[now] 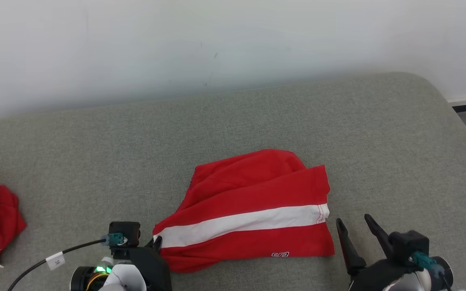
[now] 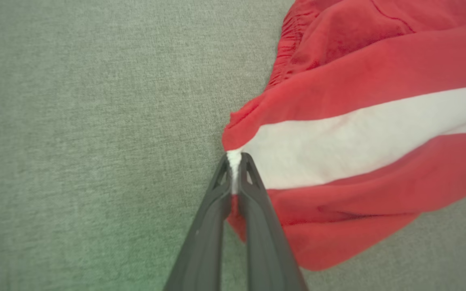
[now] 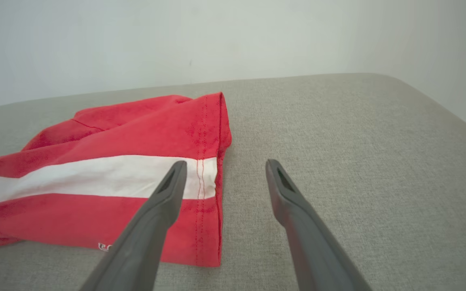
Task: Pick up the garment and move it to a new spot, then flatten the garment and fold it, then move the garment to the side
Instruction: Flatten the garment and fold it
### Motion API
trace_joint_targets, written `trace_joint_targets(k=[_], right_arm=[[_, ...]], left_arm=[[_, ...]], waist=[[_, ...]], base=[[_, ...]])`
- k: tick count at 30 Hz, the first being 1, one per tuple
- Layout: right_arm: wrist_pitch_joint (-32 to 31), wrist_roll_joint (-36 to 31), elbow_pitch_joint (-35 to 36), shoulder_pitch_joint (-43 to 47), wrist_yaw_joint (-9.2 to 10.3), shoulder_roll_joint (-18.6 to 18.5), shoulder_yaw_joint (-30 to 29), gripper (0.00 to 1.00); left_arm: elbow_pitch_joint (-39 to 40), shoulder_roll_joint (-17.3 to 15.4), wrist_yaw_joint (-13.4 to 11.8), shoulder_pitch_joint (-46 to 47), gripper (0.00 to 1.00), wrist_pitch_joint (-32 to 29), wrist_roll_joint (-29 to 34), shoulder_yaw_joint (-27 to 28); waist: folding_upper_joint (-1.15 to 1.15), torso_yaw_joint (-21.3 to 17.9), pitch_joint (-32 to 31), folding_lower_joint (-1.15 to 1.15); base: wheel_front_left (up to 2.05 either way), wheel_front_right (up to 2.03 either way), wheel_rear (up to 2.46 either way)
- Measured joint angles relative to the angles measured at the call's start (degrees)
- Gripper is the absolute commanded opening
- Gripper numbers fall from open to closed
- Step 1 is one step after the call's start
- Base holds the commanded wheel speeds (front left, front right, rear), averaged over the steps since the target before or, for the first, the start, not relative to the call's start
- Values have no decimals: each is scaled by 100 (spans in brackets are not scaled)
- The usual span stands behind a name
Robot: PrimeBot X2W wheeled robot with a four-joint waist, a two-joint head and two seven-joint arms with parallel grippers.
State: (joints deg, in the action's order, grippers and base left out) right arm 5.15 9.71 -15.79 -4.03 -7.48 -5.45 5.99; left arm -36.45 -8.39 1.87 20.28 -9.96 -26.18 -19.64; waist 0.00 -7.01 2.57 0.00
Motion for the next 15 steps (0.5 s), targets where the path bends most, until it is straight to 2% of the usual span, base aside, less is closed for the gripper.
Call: trace_joint_targets(k=[5,15], right_arm=[[-738,91,-469,-597,0,-129,57,100],[-904,495,-1378,-1223,0,-219,571,100]], left_arm=[[51,44,-37,6,0,82,2,-30],[43,97,19,145,0,287,3,-124]], waist=[[0,46,99,0],[0,247,229,0]], base=[[0,0,0],[0,0,0]])
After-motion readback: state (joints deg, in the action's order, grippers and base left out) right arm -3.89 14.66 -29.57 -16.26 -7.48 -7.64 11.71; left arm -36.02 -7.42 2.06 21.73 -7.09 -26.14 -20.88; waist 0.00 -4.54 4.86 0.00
